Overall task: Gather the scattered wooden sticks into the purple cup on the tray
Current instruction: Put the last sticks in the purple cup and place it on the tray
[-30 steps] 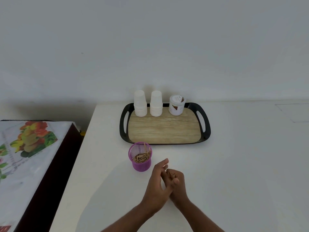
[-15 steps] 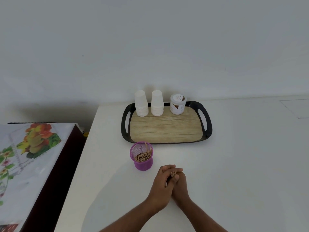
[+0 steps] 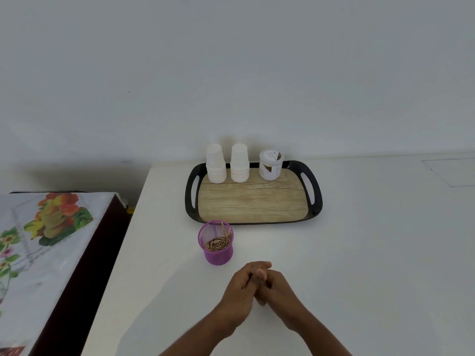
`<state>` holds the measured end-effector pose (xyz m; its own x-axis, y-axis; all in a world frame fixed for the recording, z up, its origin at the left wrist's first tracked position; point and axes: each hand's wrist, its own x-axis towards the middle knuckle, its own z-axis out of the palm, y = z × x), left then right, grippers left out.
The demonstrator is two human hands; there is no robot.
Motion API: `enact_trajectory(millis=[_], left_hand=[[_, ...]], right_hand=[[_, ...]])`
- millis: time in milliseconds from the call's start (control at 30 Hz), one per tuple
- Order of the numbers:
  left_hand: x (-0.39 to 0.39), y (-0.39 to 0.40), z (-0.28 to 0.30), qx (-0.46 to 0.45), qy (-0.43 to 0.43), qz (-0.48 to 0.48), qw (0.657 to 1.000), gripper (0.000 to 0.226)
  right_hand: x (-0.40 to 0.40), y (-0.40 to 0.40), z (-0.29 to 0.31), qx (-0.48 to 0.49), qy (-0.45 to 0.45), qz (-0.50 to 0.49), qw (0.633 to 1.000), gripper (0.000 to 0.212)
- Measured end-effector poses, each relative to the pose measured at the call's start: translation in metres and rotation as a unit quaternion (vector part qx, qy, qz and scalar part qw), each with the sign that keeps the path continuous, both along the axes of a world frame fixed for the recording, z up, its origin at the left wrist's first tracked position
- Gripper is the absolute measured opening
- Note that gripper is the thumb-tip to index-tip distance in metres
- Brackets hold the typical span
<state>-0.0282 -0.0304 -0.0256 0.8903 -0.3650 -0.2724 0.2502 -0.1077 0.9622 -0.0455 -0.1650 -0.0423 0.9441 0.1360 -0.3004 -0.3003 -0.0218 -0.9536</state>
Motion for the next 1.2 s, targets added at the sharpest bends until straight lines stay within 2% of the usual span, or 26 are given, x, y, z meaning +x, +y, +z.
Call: enact_trajectory(millis=[100, 233, 367, 500, 567, 667, 733, 800, 867, 933, 1000, 1067, 1200], left_hand=[[0.003, 0.014, 0.000, -0.103, 0.086, 0.089, 0.987, 0.030], [0.008, 0.029, 0.004, -0.168, 0.132, 0.108, 0.971, 0.032], [0.007, 0.026, 0.007, -0.216, 0.158, 0.132, 0.954, 0.027], [0.005, 0.027, 0.005, -0.257, 0.181, 0.153, 0.937, 0.026], [0.003, 0.034, 0.001, -0.246, 0.183, 0.157, 0.939, 0.027], [0.000, 0.046, -0.010, -0.178, 0.158, 0.177, 0.955, 0.028], [-0.003, 0.055, -0.020, -0.104, 0.102, 0.221, 0.964, 0.023], [-0.002, 0.064, -0.030, 0.003, 0.011, 0.269, 0.963, 0.023], [0.006, 0.073, -0.039, 0.091, -0.066, 0.290, 0.950, 0.034], [0.021, 0.080, -0.048, 0.154, -0.115, 0.272, 0.943, 0.049], [0.034, 0.083, -0.050, 0.209, -0.126, 0.227, 0.943, 0.074], [0.047, 0.082, -0.046, 0.222, -0.126, 0.177, 0.950, 0.093], [0.069, 0.077, -0.034, 0.136, -0.146, 0.148, 0.969, 0.086]], right_hand=[[-0.007, -0.009, -0.004, 0.086, 0.041, -0.025, 0.995, 0.035], [-0.011, -0.014, -0.005, 0.142, 0.061, -0.112, 0.982, 0.026], [-0.008, -0.010, 0.003, 0.152, 0.055, -0.181, 0.970, 0.021], [-0.007, -0.003, 0.011, 0.120, 0.039, -0.215, 0.969, 0.017], [-0.007, -0.002, 0.014, 0.090, 0.035, -0.214, 0.972, 0.017], [-0.002, -0.005, 0.026, 0.054, 0.014, -0.230, 0.972, 0.016], [0.008, -0.006, 0.043, 0.005, -0.027, -0.251, 0.968, 0.016], [0.024, -0.002, 0.063, -0.088, -0.102, -0.256, 0.957, 0.018], [0.042, 0.004, 0.081, -0.206, -0.218, -0.233, 0.925, 0.018], [0.062, 0.013, 0.093, -0.335, -0.345, -0.163, 0.861, 0.016], [0.080, 0.027, 0.101, -0.434, -0.405, -0.061, 0.802, 0.014], [0.094, 0.044, 0.103, -0.530, -0.389, 0.055, 0.752, 0.016], [0.109, 0.082, 0.101, -0.695, -0.290, 0.221, 0.620, 0.016]])
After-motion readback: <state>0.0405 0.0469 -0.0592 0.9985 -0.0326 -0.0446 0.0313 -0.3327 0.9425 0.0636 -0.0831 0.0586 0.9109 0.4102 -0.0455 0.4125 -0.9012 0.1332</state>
